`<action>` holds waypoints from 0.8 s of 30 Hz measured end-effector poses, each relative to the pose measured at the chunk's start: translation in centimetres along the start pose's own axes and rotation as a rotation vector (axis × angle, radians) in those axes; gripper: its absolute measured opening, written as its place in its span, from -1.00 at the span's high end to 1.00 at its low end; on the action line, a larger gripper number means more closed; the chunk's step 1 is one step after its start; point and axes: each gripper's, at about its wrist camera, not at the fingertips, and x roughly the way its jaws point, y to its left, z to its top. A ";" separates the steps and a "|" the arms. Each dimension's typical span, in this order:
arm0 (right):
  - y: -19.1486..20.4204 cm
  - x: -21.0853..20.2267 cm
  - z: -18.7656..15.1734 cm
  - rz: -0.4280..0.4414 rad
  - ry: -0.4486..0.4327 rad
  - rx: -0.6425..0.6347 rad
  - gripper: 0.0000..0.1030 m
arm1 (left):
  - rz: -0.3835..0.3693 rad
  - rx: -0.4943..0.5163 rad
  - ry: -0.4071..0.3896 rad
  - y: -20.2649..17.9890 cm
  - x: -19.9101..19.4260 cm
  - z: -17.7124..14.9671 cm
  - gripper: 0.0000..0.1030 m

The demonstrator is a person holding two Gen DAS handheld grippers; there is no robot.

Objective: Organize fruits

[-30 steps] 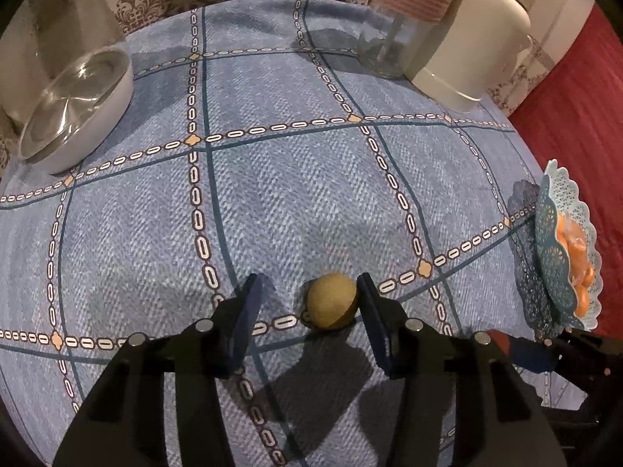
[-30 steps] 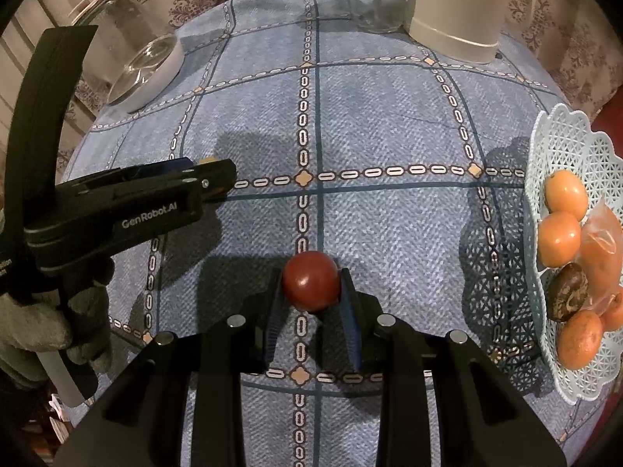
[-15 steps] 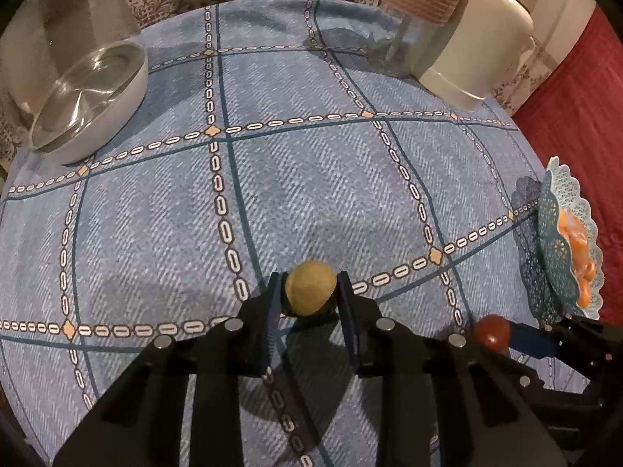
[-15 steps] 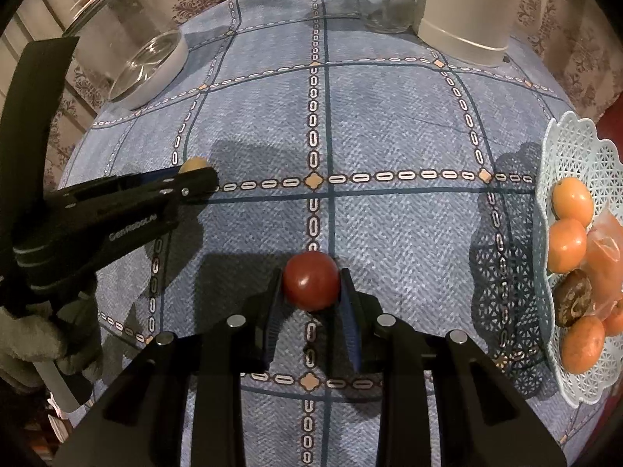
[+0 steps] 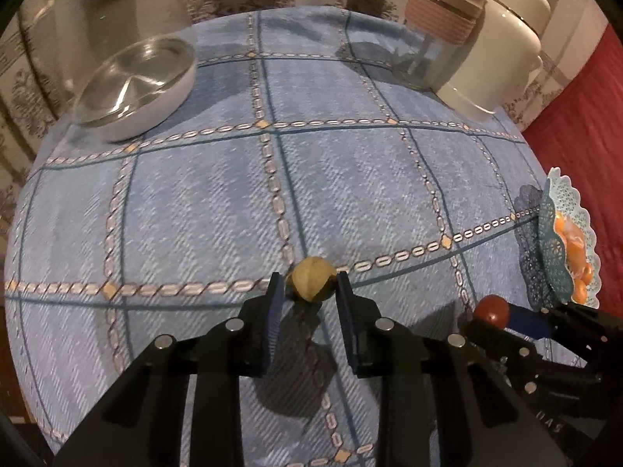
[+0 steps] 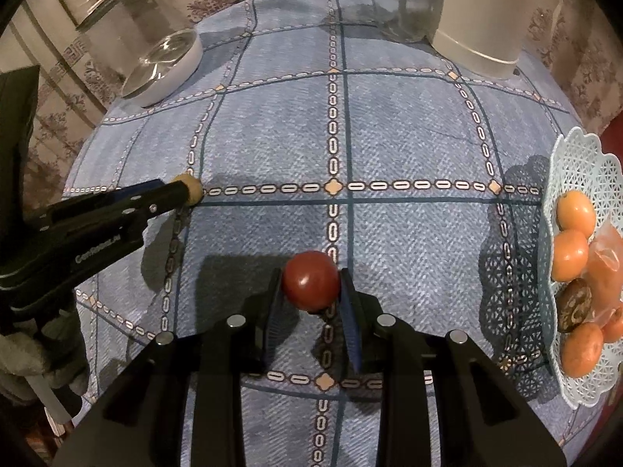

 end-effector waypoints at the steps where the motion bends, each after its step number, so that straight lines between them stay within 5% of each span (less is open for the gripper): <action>1: 0.1 -0.1 -0.1 0.003 -0.002 -0.005 0.44 | 0.005 -0.011 0.000 0.3 -0.3 -0.3 0.46; 24: -1.5 -4.1 -4.0 0.046 0.000 -0.069 0.44 | 0.084 -0.158 -0.016 1.0 -5.6 -6.1 0.46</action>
